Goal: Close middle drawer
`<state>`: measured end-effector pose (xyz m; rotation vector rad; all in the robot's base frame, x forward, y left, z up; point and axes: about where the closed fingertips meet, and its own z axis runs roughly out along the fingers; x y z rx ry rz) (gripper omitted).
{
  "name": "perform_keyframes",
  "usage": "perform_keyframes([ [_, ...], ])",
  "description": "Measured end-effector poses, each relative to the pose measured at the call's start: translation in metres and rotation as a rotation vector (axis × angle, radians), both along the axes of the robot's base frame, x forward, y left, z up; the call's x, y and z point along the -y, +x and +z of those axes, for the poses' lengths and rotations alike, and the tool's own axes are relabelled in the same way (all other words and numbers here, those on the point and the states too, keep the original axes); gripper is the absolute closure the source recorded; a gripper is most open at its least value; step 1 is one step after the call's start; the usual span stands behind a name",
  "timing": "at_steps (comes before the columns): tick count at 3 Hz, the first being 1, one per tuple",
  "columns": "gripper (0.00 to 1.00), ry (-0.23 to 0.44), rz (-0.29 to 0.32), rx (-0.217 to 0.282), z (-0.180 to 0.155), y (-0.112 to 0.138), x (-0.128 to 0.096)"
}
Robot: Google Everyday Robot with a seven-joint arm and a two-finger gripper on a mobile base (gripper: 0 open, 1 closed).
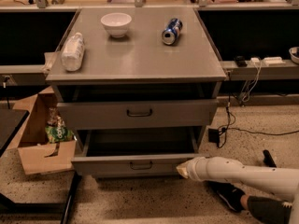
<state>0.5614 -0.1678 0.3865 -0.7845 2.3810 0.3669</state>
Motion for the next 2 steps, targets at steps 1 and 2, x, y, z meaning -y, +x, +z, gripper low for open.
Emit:
perform_keyframes([
  [1, 1.00, 0.003, -0.005, 0.013, 0.002, 0.009, 0.001],
  [2, 1.00, 0.006, -0.009, 0.026, 0.005, 0.020, 0.003],
])
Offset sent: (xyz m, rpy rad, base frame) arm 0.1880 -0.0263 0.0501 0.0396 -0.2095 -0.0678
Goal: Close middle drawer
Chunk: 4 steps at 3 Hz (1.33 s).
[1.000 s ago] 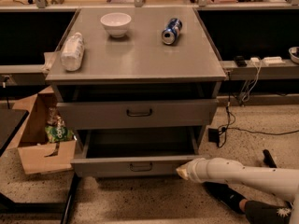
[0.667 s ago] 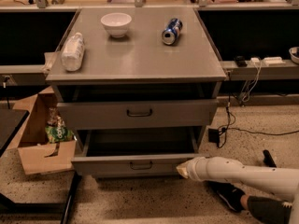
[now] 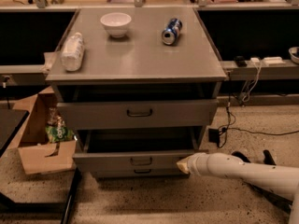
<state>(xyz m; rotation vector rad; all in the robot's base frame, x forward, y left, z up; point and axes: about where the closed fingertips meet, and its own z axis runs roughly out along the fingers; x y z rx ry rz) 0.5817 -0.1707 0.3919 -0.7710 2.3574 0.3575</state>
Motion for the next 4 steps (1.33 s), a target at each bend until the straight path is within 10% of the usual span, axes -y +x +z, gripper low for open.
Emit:
perform_keyframes([
  [4, 1.00, 0.023, 0.059, -0.039, -0.020, 0.022, -0.024],
])
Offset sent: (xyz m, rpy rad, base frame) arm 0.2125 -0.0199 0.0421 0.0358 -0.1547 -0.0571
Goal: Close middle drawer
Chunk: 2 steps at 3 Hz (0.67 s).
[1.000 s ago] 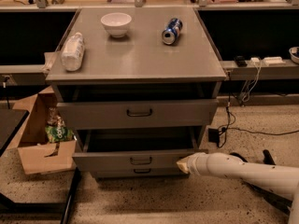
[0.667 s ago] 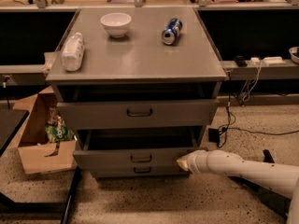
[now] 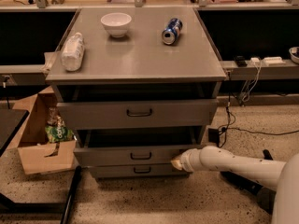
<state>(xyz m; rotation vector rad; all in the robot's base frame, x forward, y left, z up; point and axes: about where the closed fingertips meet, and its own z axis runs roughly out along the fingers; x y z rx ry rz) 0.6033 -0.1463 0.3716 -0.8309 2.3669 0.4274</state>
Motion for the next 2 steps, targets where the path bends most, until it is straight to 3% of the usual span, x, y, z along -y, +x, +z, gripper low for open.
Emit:
perform_keyframes([
  [2, 1.00, 0.012, -0.031, 0.066, 0.005, 0.028, 0.003],
])
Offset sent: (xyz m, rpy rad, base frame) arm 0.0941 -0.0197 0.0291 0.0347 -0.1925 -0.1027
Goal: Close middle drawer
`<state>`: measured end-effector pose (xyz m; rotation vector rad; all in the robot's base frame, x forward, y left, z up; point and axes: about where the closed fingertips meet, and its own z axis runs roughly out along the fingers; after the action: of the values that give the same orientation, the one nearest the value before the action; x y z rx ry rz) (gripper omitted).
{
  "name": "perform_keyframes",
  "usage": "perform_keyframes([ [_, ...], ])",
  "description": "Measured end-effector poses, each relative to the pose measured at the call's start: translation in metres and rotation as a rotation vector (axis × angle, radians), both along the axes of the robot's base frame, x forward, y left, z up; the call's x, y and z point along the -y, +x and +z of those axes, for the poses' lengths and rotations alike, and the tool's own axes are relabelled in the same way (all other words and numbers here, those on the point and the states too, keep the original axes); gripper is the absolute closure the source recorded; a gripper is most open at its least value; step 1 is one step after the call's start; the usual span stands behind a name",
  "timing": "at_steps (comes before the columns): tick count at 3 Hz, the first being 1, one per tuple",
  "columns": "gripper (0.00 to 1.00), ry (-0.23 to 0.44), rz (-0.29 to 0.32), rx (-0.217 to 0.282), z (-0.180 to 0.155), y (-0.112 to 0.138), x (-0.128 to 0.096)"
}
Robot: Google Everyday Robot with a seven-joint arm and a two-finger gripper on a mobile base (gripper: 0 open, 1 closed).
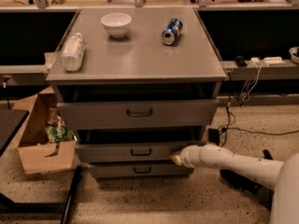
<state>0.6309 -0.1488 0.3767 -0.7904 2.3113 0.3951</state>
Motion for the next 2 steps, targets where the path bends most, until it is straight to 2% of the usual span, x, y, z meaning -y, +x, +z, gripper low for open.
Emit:
perform_keyframes([
  [2, 1.00, 0.005, -0.008, 0.013, 0.0025, 0.0017, 0.0019],
])
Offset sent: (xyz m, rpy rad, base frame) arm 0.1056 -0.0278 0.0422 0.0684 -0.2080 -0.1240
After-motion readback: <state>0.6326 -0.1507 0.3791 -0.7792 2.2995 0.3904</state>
